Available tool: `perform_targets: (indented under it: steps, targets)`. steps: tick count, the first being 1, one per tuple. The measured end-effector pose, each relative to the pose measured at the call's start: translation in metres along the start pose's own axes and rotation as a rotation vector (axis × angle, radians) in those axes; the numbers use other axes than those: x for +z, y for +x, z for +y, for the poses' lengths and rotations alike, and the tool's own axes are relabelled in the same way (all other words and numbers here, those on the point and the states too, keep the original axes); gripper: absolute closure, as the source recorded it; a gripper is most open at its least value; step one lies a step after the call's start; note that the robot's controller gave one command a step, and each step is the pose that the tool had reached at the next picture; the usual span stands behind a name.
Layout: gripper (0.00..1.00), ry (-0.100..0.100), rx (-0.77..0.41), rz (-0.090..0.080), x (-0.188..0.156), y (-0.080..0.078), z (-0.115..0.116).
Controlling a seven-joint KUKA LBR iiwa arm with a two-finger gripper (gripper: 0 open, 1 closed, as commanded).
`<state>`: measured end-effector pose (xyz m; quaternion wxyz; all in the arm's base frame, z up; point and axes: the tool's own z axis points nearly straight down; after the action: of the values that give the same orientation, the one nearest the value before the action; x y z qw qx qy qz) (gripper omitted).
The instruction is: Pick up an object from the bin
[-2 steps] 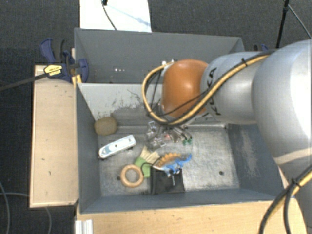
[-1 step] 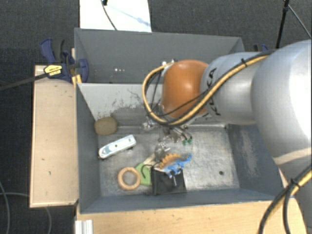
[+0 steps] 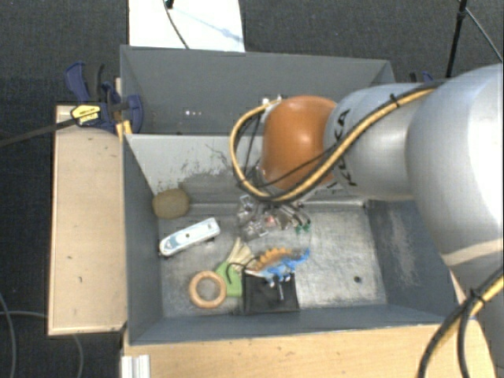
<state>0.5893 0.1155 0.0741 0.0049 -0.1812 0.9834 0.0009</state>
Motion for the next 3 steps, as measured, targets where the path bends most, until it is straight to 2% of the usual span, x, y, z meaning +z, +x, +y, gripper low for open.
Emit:
perform_targets:
  steps: [1,2,3]
  targets:
    - [1.00,0.000,0.000,0.000,0.000,0.000,0.000]
    - [1.00,-0.001,-0.080,0.011,-0.052,0.006,0.003]
    - [1.00,-0.002,-0.190,0.010,-0.120,0.015,0.006]
